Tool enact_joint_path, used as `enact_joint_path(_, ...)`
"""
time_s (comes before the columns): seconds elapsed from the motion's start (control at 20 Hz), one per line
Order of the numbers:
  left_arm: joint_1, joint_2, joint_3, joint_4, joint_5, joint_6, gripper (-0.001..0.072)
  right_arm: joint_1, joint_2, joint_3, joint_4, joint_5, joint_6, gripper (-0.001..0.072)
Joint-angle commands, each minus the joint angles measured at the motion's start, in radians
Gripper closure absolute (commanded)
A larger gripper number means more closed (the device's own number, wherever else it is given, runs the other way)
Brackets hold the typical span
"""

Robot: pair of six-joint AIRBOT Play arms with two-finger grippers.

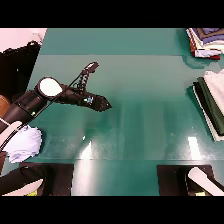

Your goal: Fold the shirts.

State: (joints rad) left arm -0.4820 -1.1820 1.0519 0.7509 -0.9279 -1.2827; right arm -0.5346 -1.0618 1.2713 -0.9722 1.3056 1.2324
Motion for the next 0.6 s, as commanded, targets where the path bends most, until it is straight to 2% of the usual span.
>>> enact_joint_path(0.0, 0.0, 0.001, 0.001, -0.003, 0.011, 0.0, 0.0687, 0.296, 0.001, 0.033, 0.026, -0.033, -0.001, 0.0255)
enact_joint_path(0.1, 0.0, 0.001, 0.001, -0.003, 0.012, 0.0, 0.0686, 0.436, 0.001, 0.032, 0.027, -0.058, -0.003, 0.0444)
enact_joint_path(0.15, 0.0, 0.001, 0.001, -0.003, 0.012, 0.0, 0.0686, 0.494, 0.001, 0.032, 0.028, -0.059, -0.003, 0.0591)
enact_joint_path(0.2, 0.0, 0.001, 0.001, -0.003, 0.012, 0.0, 0.0686, 0.542, 0.002, 0.032, 0.027, -0.057, -0.003, 0.0701)
enact_joint_path(0.35, 0.0, 0.001, 0.001, -0.003, 0.012, 0.0, 0.0687, 0.631, 0.001, 0.032, 0.027, -0.059, -0.003, 0.0701)
enact_joint_path(0.55, 0.0, 0.001, 0.001, -0.003, 0.012, 0.0, 0.0687, 0.647, 0.001, 0.032, 0.027, -0.057, -0.003, 0.0701)
